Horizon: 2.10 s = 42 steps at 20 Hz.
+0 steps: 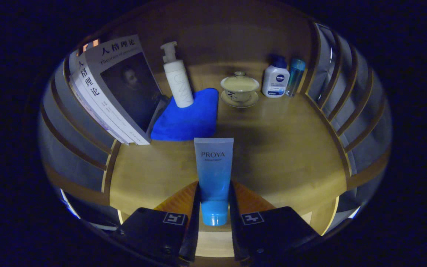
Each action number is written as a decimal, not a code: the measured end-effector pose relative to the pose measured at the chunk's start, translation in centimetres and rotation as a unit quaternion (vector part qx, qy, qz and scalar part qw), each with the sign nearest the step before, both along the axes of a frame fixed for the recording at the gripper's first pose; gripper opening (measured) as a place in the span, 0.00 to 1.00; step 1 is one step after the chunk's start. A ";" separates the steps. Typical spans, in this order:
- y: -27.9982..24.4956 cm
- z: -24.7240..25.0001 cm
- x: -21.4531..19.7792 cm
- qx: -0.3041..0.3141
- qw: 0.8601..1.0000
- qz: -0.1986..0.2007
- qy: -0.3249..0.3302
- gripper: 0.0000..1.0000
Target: Pull open the drawer, take out the items inside it, and place them on the countertop above the cabinet.
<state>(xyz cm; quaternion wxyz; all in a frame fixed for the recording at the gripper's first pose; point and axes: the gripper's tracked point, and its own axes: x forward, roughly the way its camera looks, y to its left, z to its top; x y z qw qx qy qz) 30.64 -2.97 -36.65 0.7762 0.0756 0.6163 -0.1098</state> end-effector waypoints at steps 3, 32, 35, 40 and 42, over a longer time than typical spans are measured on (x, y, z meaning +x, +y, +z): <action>0.5 -0.2 -0.3 0.006 1.000 0.005 0.004 0.48; 6.6 15.6 -24.8 -0.032 0.929 0.143 -0.340 1.00; 6.0 14.4 -27.4 -0.061 0.911 0.144 -0.382 1.00; 6.3 9.2 -31.7 -0.049 0.913 0.142 -0.379 1.00; 6.4 7.4 -33.2 -0.040 0.916 0.131 -0.378 1.00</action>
